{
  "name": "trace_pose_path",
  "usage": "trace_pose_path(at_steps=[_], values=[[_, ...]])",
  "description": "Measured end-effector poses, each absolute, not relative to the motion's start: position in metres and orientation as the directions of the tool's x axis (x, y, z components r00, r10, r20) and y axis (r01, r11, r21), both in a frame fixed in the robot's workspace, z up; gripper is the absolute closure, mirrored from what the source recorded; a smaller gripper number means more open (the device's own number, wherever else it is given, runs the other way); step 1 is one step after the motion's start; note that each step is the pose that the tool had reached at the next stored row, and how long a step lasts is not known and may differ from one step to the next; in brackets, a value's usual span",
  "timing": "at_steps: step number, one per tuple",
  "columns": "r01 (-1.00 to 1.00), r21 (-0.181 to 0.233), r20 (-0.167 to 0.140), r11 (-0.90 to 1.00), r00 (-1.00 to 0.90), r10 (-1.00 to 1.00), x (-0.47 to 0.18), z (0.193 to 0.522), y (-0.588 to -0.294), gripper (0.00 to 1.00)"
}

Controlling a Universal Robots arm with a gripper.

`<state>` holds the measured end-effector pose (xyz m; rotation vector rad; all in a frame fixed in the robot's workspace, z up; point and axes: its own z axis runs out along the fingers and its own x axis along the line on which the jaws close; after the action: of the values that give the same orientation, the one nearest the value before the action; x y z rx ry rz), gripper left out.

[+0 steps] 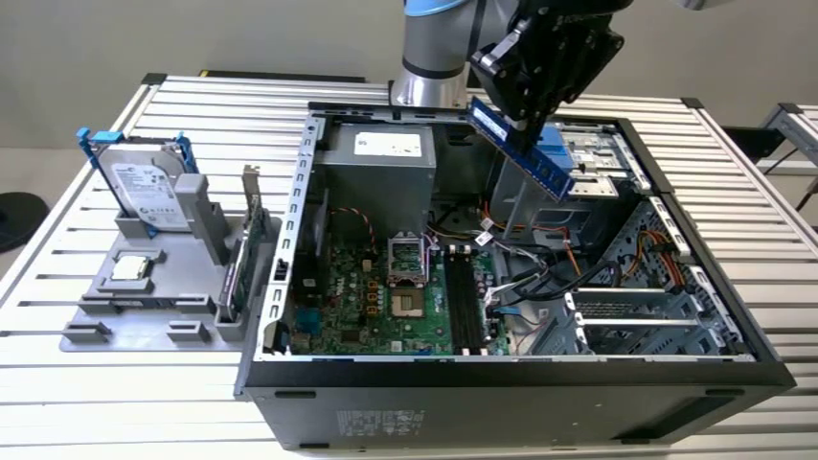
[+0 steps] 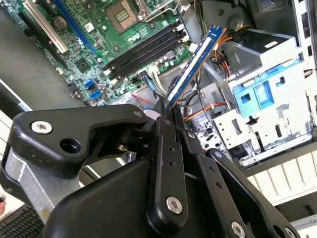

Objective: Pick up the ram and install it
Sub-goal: 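Insert the ram into the slot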

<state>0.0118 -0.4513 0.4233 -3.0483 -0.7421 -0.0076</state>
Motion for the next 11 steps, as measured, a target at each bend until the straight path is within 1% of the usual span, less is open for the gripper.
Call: trace_pose_path(at_steps=[11], values=[[0.381,-0.001,0.005,-0.925,0.925,0.381,0.0131,0.4233,-0.4513,1.0]])
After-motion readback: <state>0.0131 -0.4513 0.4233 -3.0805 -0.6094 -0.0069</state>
